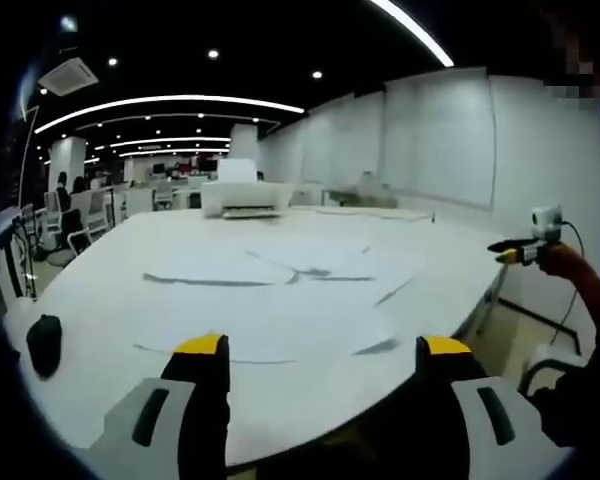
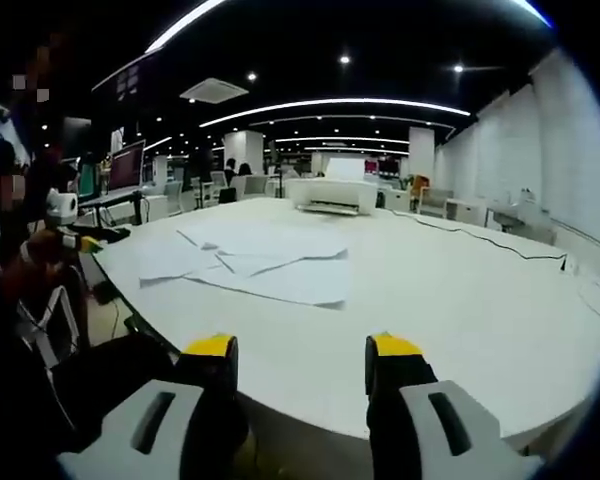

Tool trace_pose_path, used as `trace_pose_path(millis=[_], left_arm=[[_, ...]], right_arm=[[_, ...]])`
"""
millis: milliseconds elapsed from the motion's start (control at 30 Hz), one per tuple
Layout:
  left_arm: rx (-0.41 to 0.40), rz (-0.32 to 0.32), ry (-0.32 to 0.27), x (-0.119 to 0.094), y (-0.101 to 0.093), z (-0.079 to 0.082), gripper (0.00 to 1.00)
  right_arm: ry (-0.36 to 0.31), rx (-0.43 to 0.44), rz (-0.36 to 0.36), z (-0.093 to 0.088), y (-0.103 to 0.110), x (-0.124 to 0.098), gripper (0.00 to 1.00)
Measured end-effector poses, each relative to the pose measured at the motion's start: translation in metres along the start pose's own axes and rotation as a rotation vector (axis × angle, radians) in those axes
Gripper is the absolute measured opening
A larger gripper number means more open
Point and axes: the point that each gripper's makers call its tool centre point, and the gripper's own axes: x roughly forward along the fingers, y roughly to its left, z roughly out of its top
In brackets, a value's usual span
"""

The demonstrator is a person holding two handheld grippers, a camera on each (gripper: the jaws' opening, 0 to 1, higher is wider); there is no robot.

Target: Organize the stack of printing papers by aligning and flattening the scattered papers on the table

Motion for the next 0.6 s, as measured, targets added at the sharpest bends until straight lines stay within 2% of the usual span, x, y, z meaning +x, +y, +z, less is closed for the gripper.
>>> trace_pose_path(millis=[433, 600], left_arm=[[0.004, -0.029, -0.014, 0.016, -0.001, 0.006, 0.78], [0.001, -0.046, -0.01, 0.025, -0.003, 0.003, 0.78]], right_arm=[[-0.026, 0.005, 0.041, 0.009, 0.009, 0.026, 0.47], [-0.038, 0.003, 0.059, 0.014, 0.01, 0.038, 0.47]])
